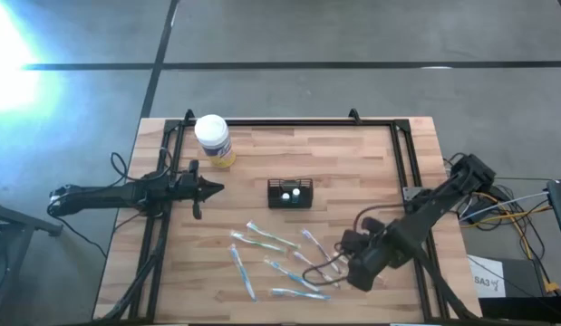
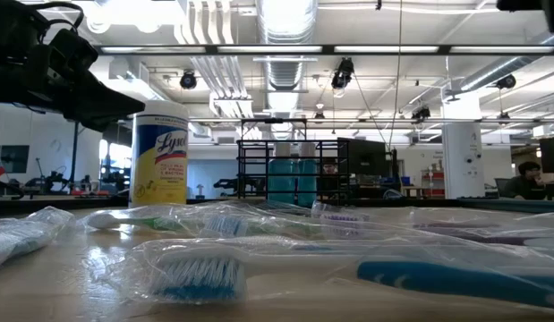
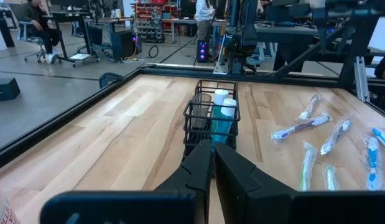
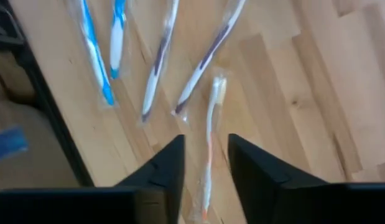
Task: Pick & Place toothbrushing station
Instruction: Put the orange toothbrush into the wire organizer
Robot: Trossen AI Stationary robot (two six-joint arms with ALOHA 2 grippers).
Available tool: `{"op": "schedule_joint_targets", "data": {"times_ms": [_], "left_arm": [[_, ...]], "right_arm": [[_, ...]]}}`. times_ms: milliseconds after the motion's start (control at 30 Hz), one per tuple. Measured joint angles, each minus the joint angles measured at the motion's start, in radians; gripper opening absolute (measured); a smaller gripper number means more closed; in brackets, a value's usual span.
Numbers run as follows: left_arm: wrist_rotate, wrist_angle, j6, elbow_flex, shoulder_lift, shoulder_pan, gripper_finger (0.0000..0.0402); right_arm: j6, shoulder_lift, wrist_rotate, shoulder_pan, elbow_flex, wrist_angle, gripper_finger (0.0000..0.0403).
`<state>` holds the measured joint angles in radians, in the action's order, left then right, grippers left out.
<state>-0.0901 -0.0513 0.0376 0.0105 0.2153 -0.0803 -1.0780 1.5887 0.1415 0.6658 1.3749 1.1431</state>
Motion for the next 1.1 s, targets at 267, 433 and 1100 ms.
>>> {"op": "schedule_joint_targets", "data": {"times_ms": [267,433,1100], "left_arm": [[0.0,0.0,0.008,0.0,0.0,0.0,0.0023],[0.0,0.0,0.013,0.0,0.0,0.0,0.0023],[0.003,0.016,0.053,0.0,0.0,0.0,0.0023]], "right_arm": [[-0.045,0.132,0.042,0.022,0.003,0.017,0.0217],[-0.072,0.194,0.04,0.024,-0.001,0.039,0.024],[-0.184,0.215,-0.028,0.037,-0.174,-0.094,0.0247]]}}
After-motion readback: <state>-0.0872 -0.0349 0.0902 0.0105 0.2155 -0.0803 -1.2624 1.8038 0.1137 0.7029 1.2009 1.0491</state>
